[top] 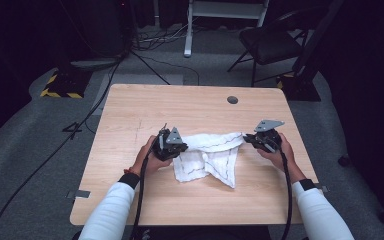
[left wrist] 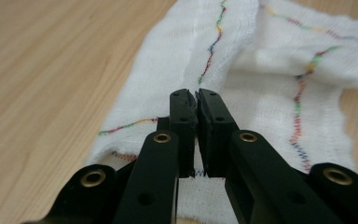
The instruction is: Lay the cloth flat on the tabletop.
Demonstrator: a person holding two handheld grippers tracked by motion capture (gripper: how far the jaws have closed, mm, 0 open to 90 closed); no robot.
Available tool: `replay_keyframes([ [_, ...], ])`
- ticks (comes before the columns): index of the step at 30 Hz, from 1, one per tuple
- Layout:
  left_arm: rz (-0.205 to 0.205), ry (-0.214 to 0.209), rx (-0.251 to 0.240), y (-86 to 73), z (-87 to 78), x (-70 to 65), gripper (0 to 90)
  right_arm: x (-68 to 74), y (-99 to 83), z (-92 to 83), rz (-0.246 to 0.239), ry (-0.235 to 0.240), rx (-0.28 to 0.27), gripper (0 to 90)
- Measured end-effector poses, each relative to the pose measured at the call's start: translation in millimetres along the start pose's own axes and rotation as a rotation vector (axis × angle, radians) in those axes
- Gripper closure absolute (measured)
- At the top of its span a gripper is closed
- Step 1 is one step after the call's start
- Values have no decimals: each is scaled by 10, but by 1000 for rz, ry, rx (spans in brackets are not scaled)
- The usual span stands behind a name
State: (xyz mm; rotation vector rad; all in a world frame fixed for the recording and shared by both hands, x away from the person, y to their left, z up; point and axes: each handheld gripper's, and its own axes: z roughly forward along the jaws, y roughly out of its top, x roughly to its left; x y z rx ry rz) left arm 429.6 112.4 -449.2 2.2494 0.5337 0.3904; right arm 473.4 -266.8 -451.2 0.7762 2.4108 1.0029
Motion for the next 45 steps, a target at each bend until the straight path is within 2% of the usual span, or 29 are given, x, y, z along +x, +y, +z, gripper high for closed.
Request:
replay_keyframes([
  [1,1,4,-13,10,-60,-10,852,52,49,-150,-1,9,-33,853],
  [2,-1,1,-53,37,-179,-44,853,78,66,-203,-5,7,-39,853],
  [3,-1,1,-53,37,-179,-44,853,78,66,-203,-5,7,-39,853],
  [5,19,9,-74,90,-310,-85,852,141,107,-344,-20,6,-66,853],
  [6,25,17,-117,159,-458,-121,853,197,155,-502,-27,5,-96,854],
  [7,25,17,-117,159,-458,-121,853,197,155,-502,-27,5,-96,854],
  [8,29,22,-137,198,-536,-138,853,217,178,-579,-21,10,-118,855],
  [9,32,26,-153,240,-615,-156,854,252,230,-738,-24,11,-148,857],
  [10,35,29,-170,284,-694,-179,854,252,230,-738,-24,11,-148,857],
  [11,42,27,-179,317,-753,-197,854,289,276,-883,-33,11,-174,859],
  [12,55,32,-187,363,-830,-226,854,315,299,-966,-42,10,-193,860],
  [13,76,32,-196,415,-927,-265,854,315,299,-966,-42,10,-193,860],
  [16,107,23,-212,504,-1135,-353,853,394,363,-1221,-59,5,-229,860],
  [17,119,11,-234,543,-1284,-438,853,449,386,-1383,-66,13,-258,860],
  [18,119,11,-234,543,-1284,-438,853,449,386,-1383,-66,13,-258,860],
  [21,135,11,-235,568,-1417,-552,852,541,397,-1618,-78,19,-279,860],
  [24,158,4,-239,588,-1495,-651,852,607,396,-1761,-82,36,-295,860],
  [27,143,12,-240,606,-1503,-685,852,698,409,-1848,-82,52,-301,860],
  [29,137,63,-213,620,-1450,-669,852,709,420,-1845,-83,52,-299,859],
  [31,106,72,-204,617,-1370,-590,853,710,464,-1806,-89,38,-286,860],
  [34,46,96,-176,591,-1164,-351,853,613,547,-1637,-73,14,-255,859],
  [35,31,103,-171,577,-1109,-286,853,553,572,-1555,-54,16,-247,859],
  [37,-35,99,-160,540,-945,-89,853,445,609,-1386,-29,12,-226,860],
  [38,-52,106,-148,526,-856,10,852,331,650,-1166,-15,-4,-189,859],
  [39,-67,144,-120,518,-731,124,852,331,650,-1166,-15,-4,-189,859],
  [40,-85,158,-109,512,-657,196,851,266,672,-1033,13,23,-185,859],
  [41,-115,165,-92,506,-536,315,851,243,692,-956,11,17,-170,859],
  [42,-128,184,-75,505,-443,396,848,181,773,-724,-30,-41,-110,859],
  [45,-173,220,-48,502,-203,579,836,86,827,-554,-13,-42,-96,859],
])
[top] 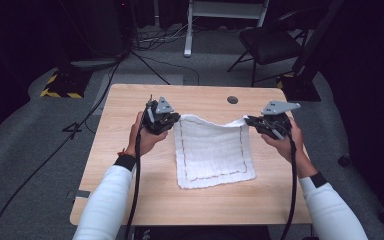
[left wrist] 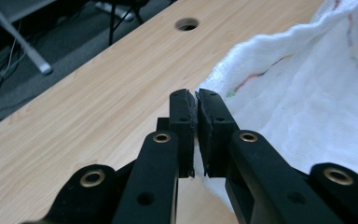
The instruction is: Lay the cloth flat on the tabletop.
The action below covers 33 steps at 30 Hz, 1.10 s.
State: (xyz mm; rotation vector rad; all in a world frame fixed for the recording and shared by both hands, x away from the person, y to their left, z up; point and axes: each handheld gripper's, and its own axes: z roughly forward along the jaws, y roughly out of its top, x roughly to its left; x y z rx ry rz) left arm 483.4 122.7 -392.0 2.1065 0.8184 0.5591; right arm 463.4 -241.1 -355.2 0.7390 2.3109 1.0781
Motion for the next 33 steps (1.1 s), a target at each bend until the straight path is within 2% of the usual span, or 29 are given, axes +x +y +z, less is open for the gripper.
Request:
replay_keyframes([
  [1,-39,18,0,-3,111,53,813,-48,22,106,9,-11,21,858],
  [2,-61,14,7,-7,194,82,794,-140,56,346,-5,-27,66,846],
  [3,-80,56,39,-21,354,101,750,-177,61,459,-5,-58,95,795],
  [4,-80,56,39,-21,354,101,680,-216,59,565,26,-86,114,689],
  [5,-103,59,54,-27,408,106,680,-216,59,565,26,-86,114,689],
  [6,-118,57,77,-35,476,94,566,-262,41,726,76,-119,155,570],
  [7,-119,55,82,-45,509,65,523,-267,19,766,91,-116,159,537],
  [8,-117,47,83,-55,527,39,523,-267,19,766,91,-116,159,537],
  [9,-98,29,100,-73,543,-14,468,-266,-2,784,104,-107,157,506],
  [10,-45,24,133,-110,553,-98,376,-256,-84,795,117,-89,159,457],
  [11,-45,24,133,-110,553,-98,361,-251,-135,790,121,-71,169,429],
  [12,-20,27,156,-157,549,-158,361,-251,-135,790,121,-71,169,429],
  [14,3,-14,179,-244,533,-227,306,-214,-277,741,128,-49,178,402],
  [15,13,-51,190,-312,505,-278,287,-192,-329,721,124,-35,182,382],
  [16,27,-64,194,-370,481,-330,267,-102,-509,656,103,20,194,380],
  [17,38,-80,197,-427,455,-385,267,-102,-509,656,103,20,194,380],
  [19,60,-113,203,-531,414,-490,254,-24,-655,617,65,38,220,371],
  [20,65,-121,205,-565,402,-528,251,21,-753,581,58,42,232,366],
  [22,91,-168,229,-668,359,-675,235,98,-925,521,63,67,248,358],
  [25,102,-191,225,-704,324,-743,231,162,-994,486,41,71,263,350],
  [26,99,-197,225,-718,312,-769,230,188,-1007,468,45,78,275,339],
  [27,108,-203,234,-771,286,-841,222,225,-1036,428,53,88,262,345],
  [28,108,-203,234,-771,286,-841,224,225,-1036,428,53,88,262,345],
  [30,137,-192,249,-817,266,-886,223,281,-1084,393,32,71,270,341],
  [32,155,-194,262,-871,247,-923,220,336,-1163,377,41,88,286,338],
  [33,130,-204,260,-901,233,-933,216,376,-1199,373,25,83,301,335],
])
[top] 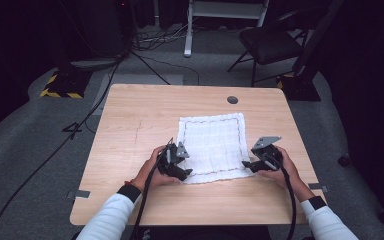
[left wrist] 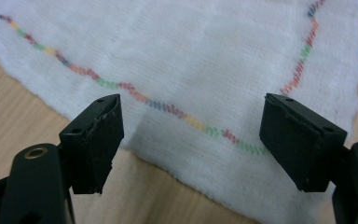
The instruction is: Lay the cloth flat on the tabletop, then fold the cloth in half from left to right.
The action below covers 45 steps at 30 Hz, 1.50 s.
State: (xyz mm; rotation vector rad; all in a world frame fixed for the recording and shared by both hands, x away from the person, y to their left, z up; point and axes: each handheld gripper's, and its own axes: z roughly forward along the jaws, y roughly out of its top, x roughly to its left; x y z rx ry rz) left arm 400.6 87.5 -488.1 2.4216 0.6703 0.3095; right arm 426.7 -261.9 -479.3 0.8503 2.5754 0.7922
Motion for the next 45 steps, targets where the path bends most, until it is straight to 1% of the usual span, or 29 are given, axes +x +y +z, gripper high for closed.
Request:
replay_keyframes([
  [1,-3,0,-12,-21,-4,-4,218,60,-75,-28,7,-12,-13,352],
  [2,-2,1,-9,-34,-15,-8,218,60,-75,-28,7,-12,-13,352],
  [4,-15,-6,-20,-74,-30,-19,227,100,-146,-81,32,-12,-10,346],
  [5,-15,-11,-23,-90,-36,-19,227,100,-146,-81,32,-12,-10,347],
  [6,-21,-22,-25,-111,-45,-21,227,108,-169,-93,49,-7,-11,347],
  [7,-27,-36,-25,-134,-56,-21,227,134,-246,-132,81,15,-23,346],
  [9,-41,-57,-28,-165,-69,-32,227,153,-278,-150,82,21,-31,346],
  [10,-39,-63,-28,-177,-77,-39,227,193,-328,-190,84,17,-34,346],
  [11,-37,-65,-26,-190,-90,-49,227,193,-328,-190,84,17,-34,346],
  [13,-40,-74,-25,-223,-112,-71,227,252,-375,-239,65,-5,-35,345],
  [14,-41,-82,-26,-247,-127,-83,227,270,-391,-256,64,-7,-31,345],
  [16,-39,-85,-30,-300,-166,-115,227,289,-412,-274,66,-3,-31,345],
  [17,-45,-90,-30,-328,-193,-144,227,304,-441,-292,71,-4,-38,334],
  [19,-38,-90,-34,-337,-206,-156,226,315,-453,-301,65,-9,-42,332],
  [21,-13,-74,-33,-348,-246,-172,213,327,-467,-321,47,-9,-53,333],
  [22,-11,-68,-36,-348,-265,-171,210,327,-464,-328,42,-10,-61,334],
  [23,-16,-63,-46,-350,-290,-165,211,326,-459,-340,40,-16,-73,336],
  [24,-31,-72,-80,-355,-352,-132,210,322,-455,-353,40,-16,-85,338],
  [25,-31,-72,-80,-355,-352,-132,209,322,-455,-353,40,-16,-85,338],
  [26,-39,-68,-88,-357,-377,-117,209,321,-448,-379,46,-17,-106,340],
  [27,-34,-55,-89,-361,-399,-101,205,321,-441,-397,50,-23,-120,343],
  [28,-35,-50,-90,-366,-412,-91,203,320,-434,-414,53,-27,-132,346],
  [30,-45,-37,-100,-378,-453,-63,204,320,-414,-434,56,-19,-149,349],
  [32,-52,-25,-109,-385,-472,-40,206,334,-388,-453,51,-25,-167,357],
  [33,-57,-20,-106,-391,-479,-27,210,344,-366,-466,55,-11,-185,365],
  [36,-64,-17,-112,-410,-486,5,210,357,-337,-462,52,-8,-187,368],
  [40,-76,-3,-110,-401,-473,69,208,382,-253,-467,34,-3,-211,373],
  [43,-93,7,-125,-376,-475,144,209,412,-186,-449,27,20,-227,378],
  [45,-91,36,-135,-370,-469,177,214,438,-148,-428,15,26,-223,378],
])
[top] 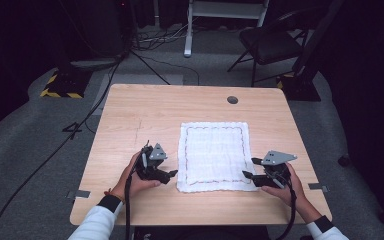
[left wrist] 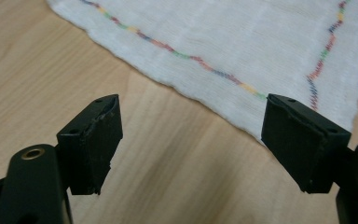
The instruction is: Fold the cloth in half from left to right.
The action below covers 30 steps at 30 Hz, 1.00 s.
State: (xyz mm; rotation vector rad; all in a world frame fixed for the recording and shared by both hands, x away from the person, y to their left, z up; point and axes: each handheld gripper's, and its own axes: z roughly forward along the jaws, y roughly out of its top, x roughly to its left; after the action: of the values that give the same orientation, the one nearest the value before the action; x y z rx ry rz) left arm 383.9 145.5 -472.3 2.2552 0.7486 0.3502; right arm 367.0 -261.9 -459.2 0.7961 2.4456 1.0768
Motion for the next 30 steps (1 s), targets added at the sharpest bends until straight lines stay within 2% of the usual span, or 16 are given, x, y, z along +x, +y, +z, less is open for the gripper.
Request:
replay_keyframes([
  [2,10,14,14,26,22,41,216,41,39,37,-11,15,0,380],
  [6,-22,19,-17,106,39,162,219,149,147,142,-34,58,-3,385],
  [9,-26,48,-34,184,87,263,233,283,295,264,-72,94,-11,389],
  [11,-29,49,-13,236,136,320,230,316,334,295,-81,106,-16,394],
  [13,-34,50,-14,298,196,376,231,367,415,367,-85,128,-23,397],
  [16,-20,80,-11,378,283,441,230,457,535,470,-99,155,-35,401],
  [19,-27,99,-1,467,391,535,232,591,639,564,-121,180,-40,404],
  [23,-63,119,-4,556,551,680,239,825,745,691,-180,215,-34,404],
  [26,-107,130,-6,598,683,767,241,1015,807,812,-226,255,-26,405],
  [30,-139,156,1,655,834,842,236,1118,820,913,-241,282,-13,405],
])
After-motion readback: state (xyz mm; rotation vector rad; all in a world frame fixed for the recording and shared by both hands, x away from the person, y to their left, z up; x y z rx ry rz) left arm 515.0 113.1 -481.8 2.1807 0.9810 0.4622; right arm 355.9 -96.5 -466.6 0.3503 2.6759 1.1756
